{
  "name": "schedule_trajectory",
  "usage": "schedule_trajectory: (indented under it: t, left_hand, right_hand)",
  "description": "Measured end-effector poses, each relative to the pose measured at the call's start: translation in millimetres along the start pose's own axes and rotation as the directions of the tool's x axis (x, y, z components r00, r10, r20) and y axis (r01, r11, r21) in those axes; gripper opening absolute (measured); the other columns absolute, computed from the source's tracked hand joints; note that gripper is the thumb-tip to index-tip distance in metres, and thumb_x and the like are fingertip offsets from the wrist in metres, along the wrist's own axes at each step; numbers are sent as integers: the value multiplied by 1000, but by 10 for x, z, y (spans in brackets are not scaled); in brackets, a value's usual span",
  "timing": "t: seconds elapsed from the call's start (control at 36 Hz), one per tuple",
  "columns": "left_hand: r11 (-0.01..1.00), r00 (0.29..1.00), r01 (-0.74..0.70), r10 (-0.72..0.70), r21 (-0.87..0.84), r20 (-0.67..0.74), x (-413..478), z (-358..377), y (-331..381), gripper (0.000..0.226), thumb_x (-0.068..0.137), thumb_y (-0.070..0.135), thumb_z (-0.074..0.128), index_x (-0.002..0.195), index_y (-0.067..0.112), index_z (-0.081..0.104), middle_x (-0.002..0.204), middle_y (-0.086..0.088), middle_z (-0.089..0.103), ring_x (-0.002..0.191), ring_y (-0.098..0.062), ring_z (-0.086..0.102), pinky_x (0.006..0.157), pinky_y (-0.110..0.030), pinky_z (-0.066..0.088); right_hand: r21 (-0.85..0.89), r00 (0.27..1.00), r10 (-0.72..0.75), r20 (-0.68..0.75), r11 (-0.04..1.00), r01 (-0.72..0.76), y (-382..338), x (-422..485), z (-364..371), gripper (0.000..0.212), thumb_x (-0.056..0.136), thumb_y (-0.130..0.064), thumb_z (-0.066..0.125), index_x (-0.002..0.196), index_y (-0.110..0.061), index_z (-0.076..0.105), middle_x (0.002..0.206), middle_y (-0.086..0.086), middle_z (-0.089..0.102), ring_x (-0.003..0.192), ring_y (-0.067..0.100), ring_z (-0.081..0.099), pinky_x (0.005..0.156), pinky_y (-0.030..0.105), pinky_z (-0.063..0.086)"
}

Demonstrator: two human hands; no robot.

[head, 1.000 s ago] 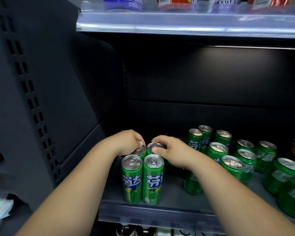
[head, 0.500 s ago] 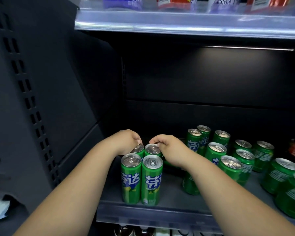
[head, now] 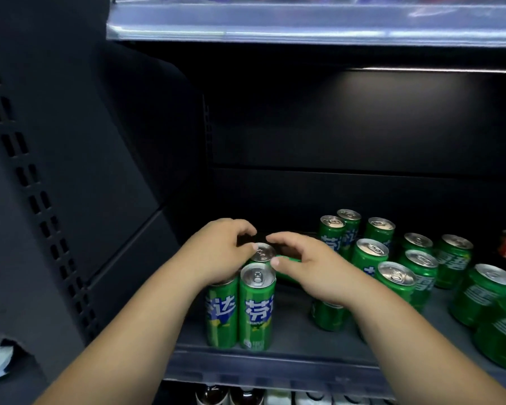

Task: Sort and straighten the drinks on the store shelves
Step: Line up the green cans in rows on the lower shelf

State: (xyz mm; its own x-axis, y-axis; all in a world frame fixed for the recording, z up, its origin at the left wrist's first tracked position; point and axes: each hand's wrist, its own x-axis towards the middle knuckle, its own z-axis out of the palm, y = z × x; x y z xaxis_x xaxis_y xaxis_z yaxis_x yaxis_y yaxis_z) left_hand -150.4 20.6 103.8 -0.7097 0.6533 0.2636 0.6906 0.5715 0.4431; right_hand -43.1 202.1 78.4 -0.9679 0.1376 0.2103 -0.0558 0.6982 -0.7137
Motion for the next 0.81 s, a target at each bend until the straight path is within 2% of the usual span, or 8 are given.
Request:
schedule_trajectory:
  t: [0.11, 0.22, 0.31, 0.44, 0.56, 0.64, 0.72, 0.81]
  left_hand:
    - [992, 994, -103, 106, 71, -36, -73, 71, 282, 41, 83, 51, 61, 120, 35, 64, 112, 14, 61, 109, -11, 58, 94, -35, 49]
    - [984, 977, -177, 179, 31, -111, -160, 149, 614, 38, 83, 44, 69, 119, 34, 64, 114, 15, 60, 106, -10, 58, 92, -35, 50]
    - [968, 957, -250, 248, 7, -149, -223, 292, 869, 37, 81, 43, 69, 117, 32, 65, 111, 13, 62, 104, -9, 58, 91, -32, 48]
    - [960, 956, -281, 277, -23, -95, -234, 724, 1188, 42, 78, 42, 71, 119, 34, 61, 114, 17, 59, 108, -6, 55, 94, -29, 46]
    - [973, 973, -218, 210, -76, -96, -254, 1165, 1348, 59, 75, 41, 76, 130, 35, 53, 129, 16, 50, 118, -7, 50, 102, -30, 43]
    - [987, 970, -151, 139, -49, -200, -320, 1434, 1448, 56, 74, 35, 78, 126, 30, 56, 124, 13, 51, 115, -12, 51, 99, -34, 45]
    - [988, 950, -151, 133, -44, -281, -422, 1638, 1574, 47, 77, 26, 76, 121, 26, 59, 116, 11, 53, 110, -14, 53, 92, -30, 45]
    - [974, 966, -62, 3, -220, -257, -514, 1783, 1728, 52, 83, 23, 73, 127, 39, 49, 114, 27, 46, 103, 4, 49, 82, -17, 43]
  right_hand:
    - [-55, 998, -45, -44, 998, 43, -54, -242, -270, 47, 89, -36, 74, 133, -37, 59, 130, -17, 61, 120, 0, 56, 105, 28, 45]
    - [-115, 979, -124, -163, 988, 106, -3, -535, -619, 46, 83, -40, 76, 127, -41, 62, 124, -21, 62, 116, -4, 56, 99, 22, 45]
    - [-157, 960, -134, -245, 983, 97, 145, -777, -867, 48, 81, -39, 78, 127, -38, 64, 126, -26, 59, 119, -8, 53, 99, 17, 43]
    - [-182, 913, -126, -388, 982, 58, 542, -1161, -1081, 55, 77, -37, 78, 129, -34, 60, 129, -22, 56, 123, -6, 50, 102, 23, 42]
    - [-107, 893, 15, -450, 992, -71, 915, -1399, -1114, 65, 77, -34, 82, 135, -36, 53, 133, -21, 49, 125, -5, 46, 105, 30, 42]
    - [11, 908, 159, -388, 986, -168, 1151, -1495, -1052, 67, 78, -36, 82, 135, -42, 47, 136, -21, 47, 124, -1, 48, 103, 35, 48]
    - [85, 940, 233, -248, 972, -218, 1316, -1514, -958, 71, 80, -37, 83, 136, -46, 40, 133, -22, 48, 116, -6, 50, 96, 29, 51]
    - [157, 949, 274, -158, 956, -249, 1457, -1461, -855, 76, 79, -38, 84, 139, -44, 37, 133, -22, 49, 117, -5, 50, 97, 30, 52]
